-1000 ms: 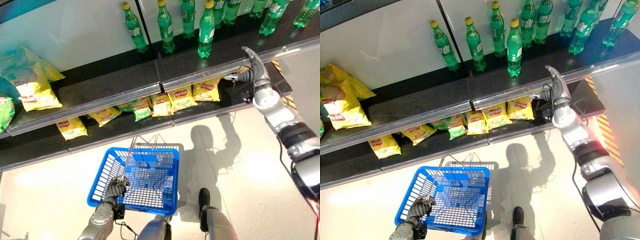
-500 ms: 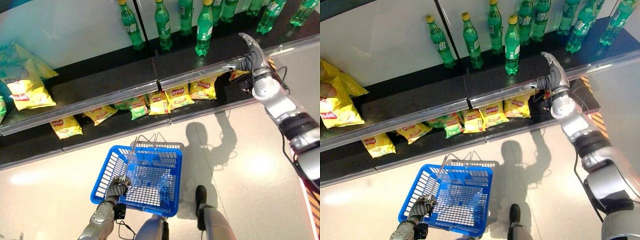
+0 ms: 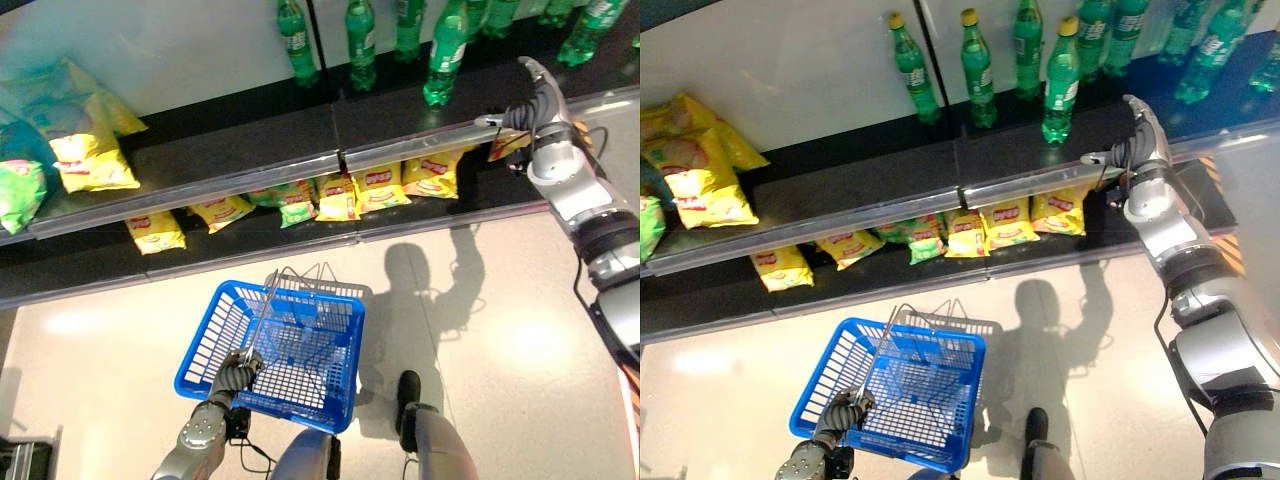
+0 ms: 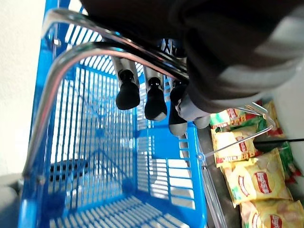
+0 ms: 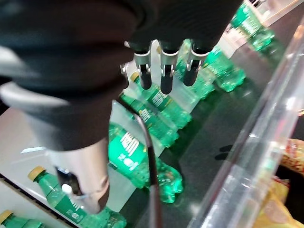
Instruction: Pick up the snacks into the basket
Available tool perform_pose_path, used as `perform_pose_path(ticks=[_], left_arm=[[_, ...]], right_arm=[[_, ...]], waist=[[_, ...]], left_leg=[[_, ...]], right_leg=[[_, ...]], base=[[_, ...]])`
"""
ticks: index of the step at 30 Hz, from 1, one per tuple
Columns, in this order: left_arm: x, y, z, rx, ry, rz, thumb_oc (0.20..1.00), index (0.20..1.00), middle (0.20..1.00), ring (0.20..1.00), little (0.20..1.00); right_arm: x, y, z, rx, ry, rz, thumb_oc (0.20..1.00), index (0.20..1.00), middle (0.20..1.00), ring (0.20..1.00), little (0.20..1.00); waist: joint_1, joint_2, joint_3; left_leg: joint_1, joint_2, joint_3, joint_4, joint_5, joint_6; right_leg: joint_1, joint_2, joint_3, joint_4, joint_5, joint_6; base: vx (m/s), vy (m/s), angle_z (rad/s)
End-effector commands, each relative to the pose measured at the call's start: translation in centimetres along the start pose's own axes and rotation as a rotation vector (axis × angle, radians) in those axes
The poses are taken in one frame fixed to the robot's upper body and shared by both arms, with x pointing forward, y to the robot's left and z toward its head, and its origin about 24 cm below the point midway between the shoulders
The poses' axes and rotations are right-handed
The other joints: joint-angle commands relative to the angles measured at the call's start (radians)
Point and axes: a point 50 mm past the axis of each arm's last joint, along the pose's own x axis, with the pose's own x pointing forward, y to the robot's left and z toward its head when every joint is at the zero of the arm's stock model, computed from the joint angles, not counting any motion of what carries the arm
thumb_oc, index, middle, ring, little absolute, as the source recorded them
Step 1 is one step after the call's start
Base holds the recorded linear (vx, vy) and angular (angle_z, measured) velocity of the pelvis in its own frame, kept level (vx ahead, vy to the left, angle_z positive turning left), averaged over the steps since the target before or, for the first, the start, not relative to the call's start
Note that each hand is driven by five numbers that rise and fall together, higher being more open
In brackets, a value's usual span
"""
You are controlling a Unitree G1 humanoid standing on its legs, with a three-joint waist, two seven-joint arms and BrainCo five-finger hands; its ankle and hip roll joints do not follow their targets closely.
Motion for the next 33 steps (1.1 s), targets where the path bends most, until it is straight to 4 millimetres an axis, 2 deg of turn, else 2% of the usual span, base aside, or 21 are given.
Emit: perform_pose_path(ticks=[1, 9, 16, 17, 18, 19, 20, 28, 29, 30, 33], left_arm=[[-0.9, 0.2, 1.4, 0.03, -0.11, -0.04, 0.2, 0.2, 0.2, 0.2, 0.2], [-1.2, -0.6, 1.4, 0.046, -0.112, -0.075, 0.2, 0.2, 0.2, 0.2, 0.2], [-1.2, -1.1, 1.3, 0.047, -0.11, -0.089, 0.2, 0.2, 0.2, 0.2, 0.2], [-1.2, -1.1, 1.3, 0.047, -0.109, -0.09, 0.2, 0.2, 0.2, 0.2, 0.2], [-1.2, -1.1, 1.3, 0.051, -0.112, -0.091, 0.2, 0.2, 0.2, 0.2, 0.2], [-1.2, -1.2, 1.3, 0.054, -0.113, -0.094, 0.2, 0.2, 0.2, 0.2, 0.2], [-1.3, -1.2, 1.2, 0.053, -0.11, -0.094, 0.2, 0.2, 0.2, 0.2, 0.2], [-1.3, -1.4, 1.5, 0.049, -0.123, -0.1, 0.2, 0.2, 0.2, 0.2, 0.2], [-1.3, -1.3, 1.5, 0.048, -0.122, -0.098, 0.2, 0.2, 0.2, 0.2, 0.2], [-1.3, -1.3, 1.5, 0.042, -0.122, -0.094, 0.2, 0.2, 0.2, 0.2, 0.2], [-1.4, -1.2, 1.5, 0.037, -0.123, -0.089, 0.2, 0.2, 0.2, 0.2, 0.2]], right_arm=[[1.3, -4.3, 2.5, 0.014, -0.092, -0.149, 1.0, 1.0, 1.0, 1.0, 1.0], [1.7, -5.4, 2.9, -0.013, -0.09, -0.178, 1.0, 1.0, 1.0, 1.0, 1.0], [2.0, -6.4, 2.3, -0.053, -0.056, -0.206, 1.0, 1.0, 1.0, 1.0, 1.0], [2.0, -6.4, 2.4, -0.058, -0.06, -0.206, 1.0, 1.0, 1.0, 1.0, 1.0], [2.0, -6.5, 2.4, -0.057, -0.062, -0.209, 1.0, 1.0, 1.0, 1.0, 1.0], [2.0, -6.5, 2.5, -0.065, -0.065, -0.205, 1.0, 1.0, 1.0, 1.0, 1.0], [2.0, -6.5, 2.5, -0.079, -0.067, -0.201, 1.0, 1.0, 1.0, 1.0, 1.0], [2.0, -7.1, 2.2, -0.11, -0.058, -0.219, 1.0, 1.0, 1.0, 1.0, 1.0], [2.0, -7.2, 2.1, -0.111, -0.052, -0.219, 0.511, 0.511, 0.511, 0.511, 0.511], [2.0, -7.3, 1.9, -0.103, -0.043, -0.222, 0.2, 0.2, 0.2, 0.2, 0.2], [2.0, -7.3, 1.6, -0.099, -0.031, -0.218, 0.2, 0.2, 0.2, 0.2, 0.2]], waist=[[0.044, -0.014, -0.048], [0.065, -0.001, -0.039], [0.075, 0.023, -0.034], [0.07, 0.016, -0.035], [0.073, 0.026, -0.029], [0.072, 0.027, -0.027], [0.07, 0.019, -0.031], [0.07, 0.025, -0.026], [0.071, 0.026, -0.026], [0.072, 0.029, -0.027], [0.073, 0.033, -0.029]], left_leg=[[0.02, 0.016, -0.008, -0.015, -0.016, -0.005], [0.028, 0.012, -0.07, -0.056, 0.009, -0.007], [0.036, 0.007, -0.122, -0.075, 0.03, -0.026], [0.051, 0.003, -0.125, -0.084, 0.015, -0.031], [0.038, 0.006, -0.131, -0.077, 0.033, -0.031], [0.038, 0.007, -0.133, -0.079, 0.036, -0.032], [0.05, 0.005, -0.134, -0.089, 0.021, -0.037], [0.051, 0.011, -0.149, -0.104, 0.04, -0.057], [0.051, 0.011, -0.15, -0.105, 0.041, -0.058], [0.05, 0.013, -0.15, -0.105, 0.041, -0.061], [0.048, 0.014, -0.152, -0.107, 0.046, -0.066]], right_leg=[[0.065, -0.005, -0.018, -0.018, 0.0, 0.107], [0.029, -0.032, -0.046, 0.067, -0.039, 0.101], [0.032, -0.054, -0.089, 0.119, -0.078, 0.097], [0.043, -0.059, -0.083, 0.129, -0.113, 0.101], [0.033, -0.06, -0.095, 0.13, -0.086, 0.095], [0.031, -0.063, -0.098, 0.136, -0.09, 0.094], [0.039, -0.064, -0.092, 0.144, -0.122, 0.098], [0.034, -0.076, -0.103, 0.18, -0.15, 0.089], [0.035, -0.077, -0.105, 0.178, -0.15, 0.089], [0.033, -0.079, -0.108, 0.183, -0.15, 0.091], [0.038, -0.082, -0.113, 0.181, -0.151, 0.091]], base=[[0.02, -0.09, 0.44], [0.0, -0.08, 0.32], [0.01, -0.068, 0.18], [-0.02, -0.066, 0.21], [-0.03, -0.041, 0.31], [-0.02, -0.032, 0.31], [0.09, -0.071, 0.37], [0.0, -0.039, 0.06], [0.0, 0.0, 0.0], [-0.01, -0.02, 0.04], [-0.01, -0.037, 0.1]])
